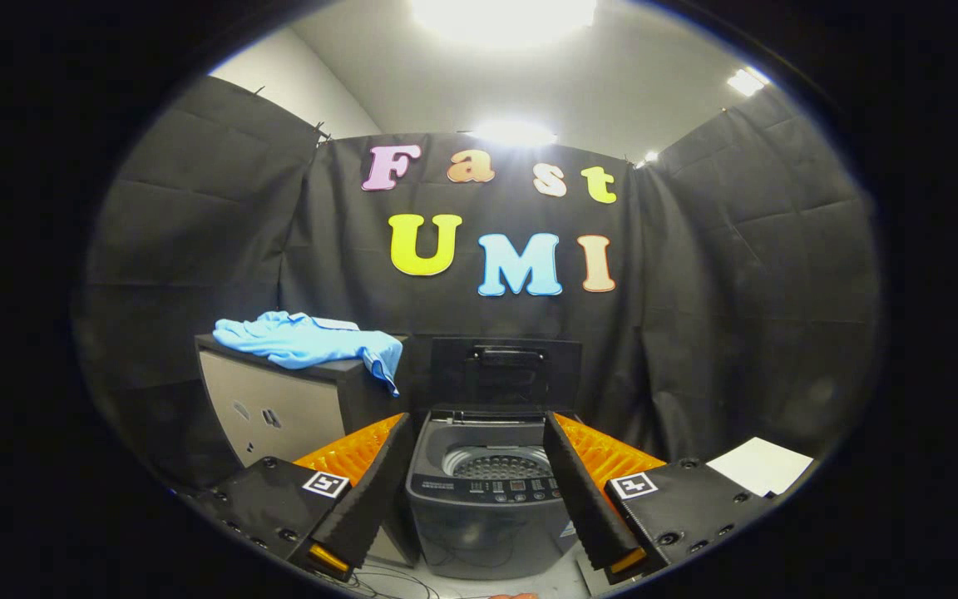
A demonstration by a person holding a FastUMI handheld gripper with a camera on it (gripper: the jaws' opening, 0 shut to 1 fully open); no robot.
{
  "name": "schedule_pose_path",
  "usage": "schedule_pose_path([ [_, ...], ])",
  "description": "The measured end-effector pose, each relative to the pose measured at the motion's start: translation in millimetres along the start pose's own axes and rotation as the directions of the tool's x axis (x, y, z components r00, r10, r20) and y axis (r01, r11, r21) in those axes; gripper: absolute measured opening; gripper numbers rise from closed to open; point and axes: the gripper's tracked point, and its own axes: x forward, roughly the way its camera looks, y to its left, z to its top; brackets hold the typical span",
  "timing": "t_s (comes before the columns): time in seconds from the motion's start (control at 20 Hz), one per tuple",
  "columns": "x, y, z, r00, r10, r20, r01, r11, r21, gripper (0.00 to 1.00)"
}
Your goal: Put the clothes into the washing machine and then close the washing machine lid.
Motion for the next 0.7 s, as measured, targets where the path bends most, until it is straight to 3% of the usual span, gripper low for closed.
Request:
schedule_pose_path([
  [0.4, 60, 58, 70, 0.985, 0.172, -0.014, -0.171, 0.984, 0.046, 0.98],
  [0.7, 122, 134, 114, 0.940, 0.330, -0.090, -0.323, 0.942, 0.089, 0.97],
])
